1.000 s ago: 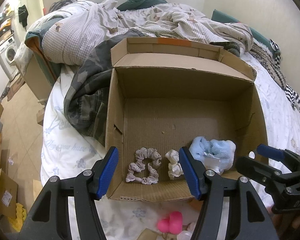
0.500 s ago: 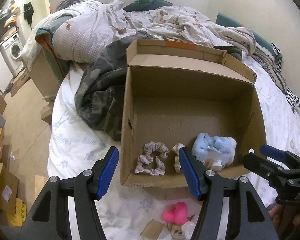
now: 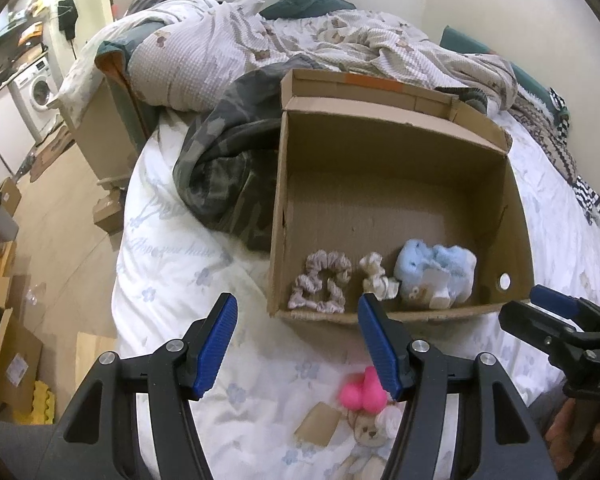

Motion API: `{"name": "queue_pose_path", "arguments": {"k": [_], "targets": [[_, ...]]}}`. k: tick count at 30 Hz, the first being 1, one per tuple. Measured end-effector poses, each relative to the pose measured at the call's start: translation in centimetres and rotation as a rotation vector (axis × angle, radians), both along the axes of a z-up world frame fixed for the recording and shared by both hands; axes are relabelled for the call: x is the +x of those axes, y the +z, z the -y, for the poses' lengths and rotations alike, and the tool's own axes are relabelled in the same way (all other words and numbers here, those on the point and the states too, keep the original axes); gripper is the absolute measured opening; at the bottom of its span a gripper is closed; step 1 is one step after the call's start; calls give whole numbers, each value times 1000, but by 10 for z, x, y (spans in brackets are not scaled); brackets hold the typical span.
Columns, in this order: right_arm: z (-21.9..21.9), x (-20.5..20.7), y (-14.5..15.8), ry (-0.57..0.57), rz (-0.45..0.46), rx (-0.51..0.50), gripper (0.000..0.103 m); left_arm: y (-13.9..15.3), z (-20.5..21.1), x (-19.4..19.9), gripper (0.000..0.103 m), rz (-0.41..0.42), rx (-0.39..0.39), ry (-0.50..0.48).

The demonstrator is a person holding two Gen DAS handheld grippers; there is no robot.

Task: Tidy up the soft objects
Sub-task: 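Withdraw both tools from the box toward the pink ball on the bed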

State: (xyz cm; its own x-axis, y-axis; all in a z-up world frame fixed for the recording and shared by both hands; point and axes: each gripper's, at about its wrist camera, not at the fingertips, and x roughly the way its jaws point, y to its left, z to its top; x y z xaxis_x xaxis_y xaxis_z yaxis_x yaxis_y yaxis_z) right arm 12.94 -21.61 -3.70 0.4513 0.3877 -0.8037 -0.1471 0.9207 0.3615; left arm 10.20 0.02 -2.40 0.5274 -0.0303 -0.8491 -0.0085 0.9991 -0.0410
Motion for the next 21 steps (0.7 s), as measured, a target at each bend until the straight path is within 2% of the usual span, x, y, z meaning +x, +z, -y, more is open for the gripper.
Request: {"name": "queue_pose_path", "arguments": {"k": [7,12,17,19,21], "targets": [[-2,-14,-11,23,-77,16,103,-4,-6,-10,59,-9,5,20],[-3,-18,-28,39,-168,78,103,-7,-18,-15,59,-16,1,43],[-27,-17,-50,132,-286,135,103,-14,-30,-17,59,-43,10,59],[-46,-19,-59,187,-311,108,103,-17,-36,-18,59,-60,6,70],[-68,-22,-67,244,-316,35,103,-21,-41,-19,59,-78,0,80]]}}
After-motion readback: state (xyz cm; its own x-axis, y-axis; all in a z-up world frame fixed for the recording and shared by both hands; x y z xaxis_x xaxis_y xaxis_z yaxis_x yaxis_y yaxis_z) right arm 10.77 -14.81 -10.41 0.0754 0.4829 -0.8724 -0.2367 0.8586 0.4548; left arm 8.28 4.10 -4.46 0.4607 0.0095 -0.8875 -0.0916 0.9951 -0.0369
